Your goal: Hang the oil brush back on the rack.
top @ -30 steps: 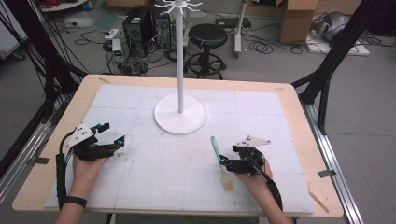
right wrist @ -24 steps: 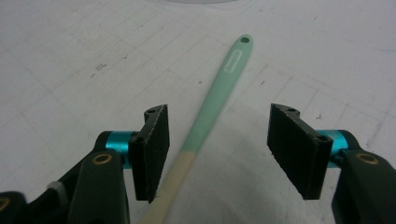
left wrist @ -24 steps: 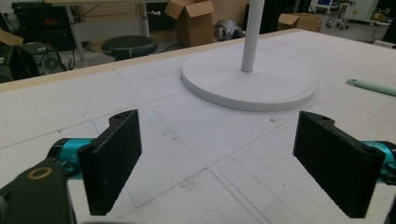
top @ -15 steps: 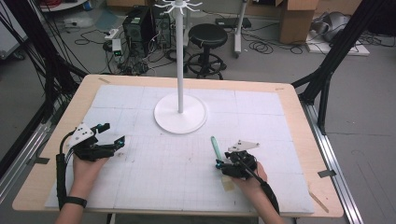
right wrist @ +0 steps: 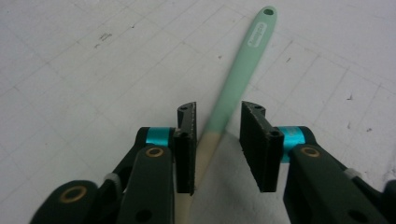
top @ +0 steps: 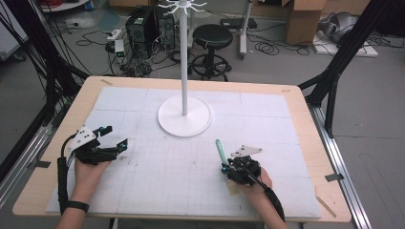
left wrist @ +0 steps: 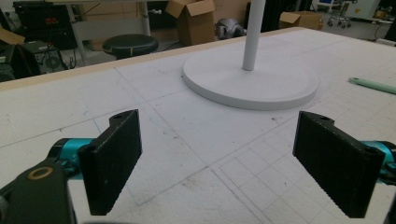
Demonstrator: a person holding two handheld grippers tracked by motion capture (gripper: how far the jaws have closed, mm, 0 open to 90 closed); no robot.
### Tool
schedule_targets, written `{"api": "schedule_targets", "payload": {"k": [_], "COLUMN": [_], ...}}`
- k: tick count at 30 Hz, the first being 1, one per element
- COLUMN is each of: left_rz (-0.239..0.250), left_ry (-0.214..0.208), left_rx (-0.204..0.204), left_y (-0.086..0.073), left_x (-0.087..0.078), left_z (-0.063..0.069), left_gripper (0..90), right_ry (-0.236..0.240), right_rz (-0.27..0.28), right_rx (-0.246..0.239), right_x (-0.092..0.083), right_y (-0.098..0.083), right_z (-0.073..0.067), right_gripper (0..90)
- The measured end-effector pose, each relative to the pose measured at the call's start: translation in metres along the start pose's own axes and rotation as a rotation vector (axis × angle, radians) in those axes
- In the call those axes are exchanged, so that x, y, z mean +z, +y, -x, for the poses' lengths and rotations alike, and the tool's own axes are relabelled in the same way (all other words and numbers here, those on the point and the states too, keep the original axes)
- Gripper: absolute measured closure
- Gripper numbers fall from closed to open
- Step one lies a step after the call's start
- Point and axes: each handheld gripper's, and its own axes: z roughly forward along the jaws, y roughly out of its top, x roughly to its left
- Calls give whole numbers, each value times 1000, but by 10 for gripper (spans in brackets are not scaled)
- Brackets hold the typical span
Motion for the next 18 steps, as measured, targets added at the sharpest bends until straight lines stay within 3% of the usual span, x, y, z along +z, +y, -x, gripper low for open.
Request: {"api": "schedule_targets", "payload": {"k": [1,8,18], "left_rz": [-1,-11,-5], "left_ry": [1,0,2], "left_rx": [1,5,2], "left_y": [0,-1,0], "left_x": [0,1,0], "left_z": [0,0,0], "left_gripper": [162,165,166], "right_ry": [1,22,12], "right_rz": [-5,-10,-19], "right_rx": [2,47,44], "right_x": [0,0,-2], "right_y": [0,1,2], "right_z": [-2,2,10], "right_gripper": [741,777,813]}}
